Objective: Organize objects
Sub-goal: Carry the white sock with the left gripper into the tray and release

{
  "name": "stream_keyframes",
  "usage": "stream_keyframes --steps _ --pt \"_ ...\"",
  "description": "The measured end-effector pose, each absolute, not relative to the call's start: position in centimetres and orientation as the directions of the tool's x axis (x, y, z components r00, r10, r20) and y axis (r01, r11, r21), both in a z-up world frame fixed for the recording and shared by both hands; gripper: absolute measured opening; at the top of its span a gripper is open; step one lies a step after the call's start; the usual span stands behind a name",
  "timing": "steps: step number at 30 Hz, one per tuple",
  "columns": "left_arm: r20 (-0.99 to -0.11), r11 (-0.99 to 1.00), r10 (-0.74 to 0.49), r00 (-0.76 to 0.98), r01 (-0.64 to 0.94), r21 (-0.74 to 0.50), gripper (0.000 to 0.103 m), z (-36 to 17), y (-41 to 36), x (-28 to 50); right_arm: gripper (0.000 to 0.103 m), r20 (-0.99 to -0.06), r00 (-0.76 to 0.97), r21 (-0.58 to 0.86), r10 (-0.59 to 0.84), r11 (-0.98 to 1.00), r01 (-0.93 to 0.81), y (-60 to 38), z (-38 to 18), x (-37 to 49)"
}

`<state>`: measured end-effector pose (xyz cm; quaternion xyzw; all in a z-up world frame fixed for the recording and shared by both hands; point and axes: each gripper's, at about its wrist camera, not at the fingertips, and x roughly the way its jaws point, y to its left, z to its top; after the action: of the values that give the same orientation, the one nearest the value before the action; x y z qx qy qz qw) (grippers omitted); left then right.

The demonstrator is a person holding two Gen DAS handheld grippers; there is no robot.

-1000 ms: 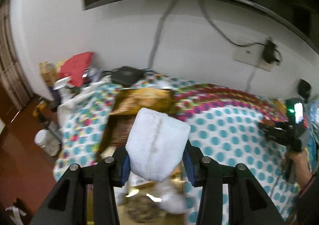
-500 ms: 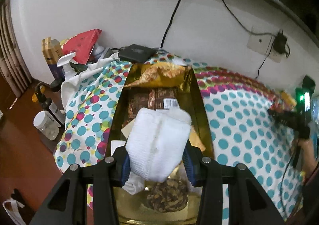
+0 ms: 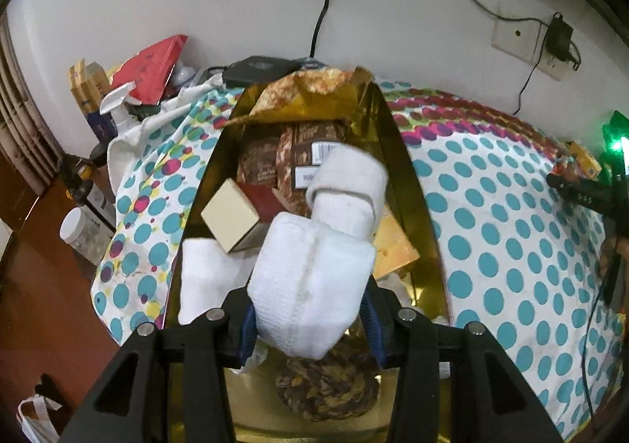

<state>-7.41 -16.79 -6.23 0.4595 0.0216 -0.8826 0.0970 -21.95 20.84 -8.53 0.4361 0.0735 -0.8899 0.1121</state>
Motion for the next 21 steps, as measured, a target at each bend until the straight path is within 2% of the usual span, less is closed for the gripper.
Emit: stream_keyframes --steps 8,13,17,21 --pt "-0.829 -0.979 -0.154 -0.537 0.198 0.053 0.048 -7.2 -17.0 -7.3 0.066 -0.795 -0.594 -0.032 -0.126 -0.968 0.249 21.1 -8.6 -22.1" --pt "-0.828 -0.975 -0.134 -0.544 0.221 0.012 0.048 -6.9 -17.4 -7.0 0.068 -0.795 -0.595 -0.036 -0.122 -0.968 0.246 21.1 -8.6 -22.2" --pt "-0.812 -0.968 -0.109 -0.574 0.245 -0.044 0.049 -6.2 -17.9 -6.4 0.072 -0.797 -0.594 -0.038 -0.112 -0.971 0.235 21.3 -8.7 -22.4" --pt "-0.78 -0.968 -0.149 -0.608 0.252 -0.011 0.052 -5.3 -17.8 -5.7 0.077 -0.8 -0.591 -0.034 -0.105 -0.975 0.219 21.6 -8.8 -22.6"
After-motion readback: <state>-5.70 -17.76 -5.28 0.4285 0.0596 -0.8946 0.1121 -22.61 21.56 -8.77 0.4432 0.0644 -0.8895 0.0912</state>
